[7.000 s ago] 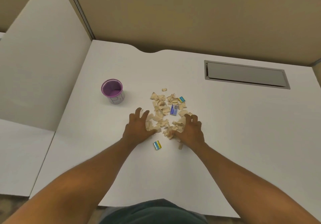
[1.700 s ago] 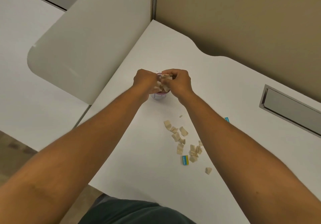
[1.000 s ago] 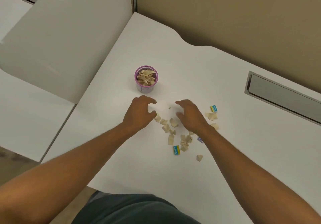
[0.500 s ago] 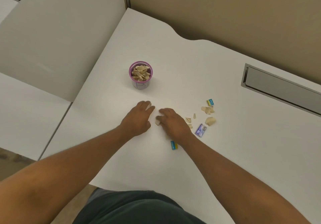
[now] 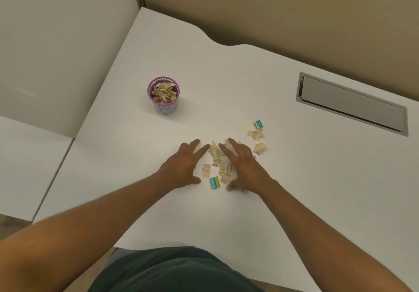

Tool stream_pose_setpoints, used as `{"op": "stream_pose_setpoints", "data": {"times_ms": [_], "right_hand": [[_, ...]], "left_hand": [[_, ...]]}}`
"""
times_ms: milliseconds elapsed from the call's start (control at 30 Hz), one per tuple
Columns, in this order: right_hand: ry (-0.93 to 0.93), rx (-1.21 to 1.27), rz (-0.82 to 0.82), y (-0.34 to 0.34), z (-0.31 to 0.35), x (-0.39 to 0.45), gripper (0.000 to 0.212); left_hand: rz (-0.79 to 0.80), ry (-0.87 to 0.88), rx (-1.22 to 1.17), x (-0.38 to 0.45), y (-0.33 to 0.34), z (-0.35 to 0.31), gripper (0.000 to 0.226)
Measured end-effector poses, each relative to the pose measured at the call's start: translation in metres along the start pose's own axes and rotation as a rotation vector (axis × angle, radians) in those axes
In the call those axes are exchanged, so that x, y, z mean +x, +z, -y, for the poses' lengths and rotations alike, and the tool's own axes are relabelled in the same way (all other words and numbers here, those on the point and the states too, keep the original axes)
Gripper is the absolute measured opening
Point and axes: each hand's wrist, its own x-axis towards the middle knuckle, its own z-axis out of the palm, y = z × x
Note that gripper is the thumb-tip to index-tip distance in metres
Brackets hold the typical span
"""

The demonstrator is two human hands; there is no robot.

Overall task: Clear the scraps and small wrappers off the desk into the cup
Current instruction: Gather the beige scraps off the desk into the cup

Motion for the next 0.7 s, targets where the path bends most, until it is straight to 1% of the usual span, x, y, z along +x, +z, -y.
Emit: {"op": "stream_pose_setpoints", "data": {"times_ms": [67,133,267,367,467,600,700], "right_hand": [[-0.015,-0.064,-0.005,0.007,0.006,0.003,0.137],[-0.009,-0.101,-0.026,0.01,0.013,0.008,0.126],[-0.014,-0.153,-0.037,0.017,0.021,0.011,0.093],[0.018,-0.082,-0.086,0.024,0.022,0.008,0.067],[0.025,-0.052,-0.134,0.033,0.026,0.003,0.048],[0.067,0.011,-0.186,0.042,0.031,0.001,0.034],[0.154,0.11,-0.2,0.041,0.031,0.007,0.032]], "left_hand": [[0.024,0.013,0.052,0.003,0.005,-0.01,0.118],[0.018,-0.004,0.08,0.004,0.011,-0.018,0.111],[-0.041,-0.043,0.069,0.002,0.019,-0.033,0.082],[-0.053,-0.039,0.085,0.0,0.02,-0.039,0.061],[-0.057,-0.015,0.113,0.002,0.02,-0.04,0.044],[-0.058,-0.01,0.063,0.006,0.017,-0.042,0.034],[-0.069,-0.096,-0.029,0.009,0.017,-0.043,0.026]]}}
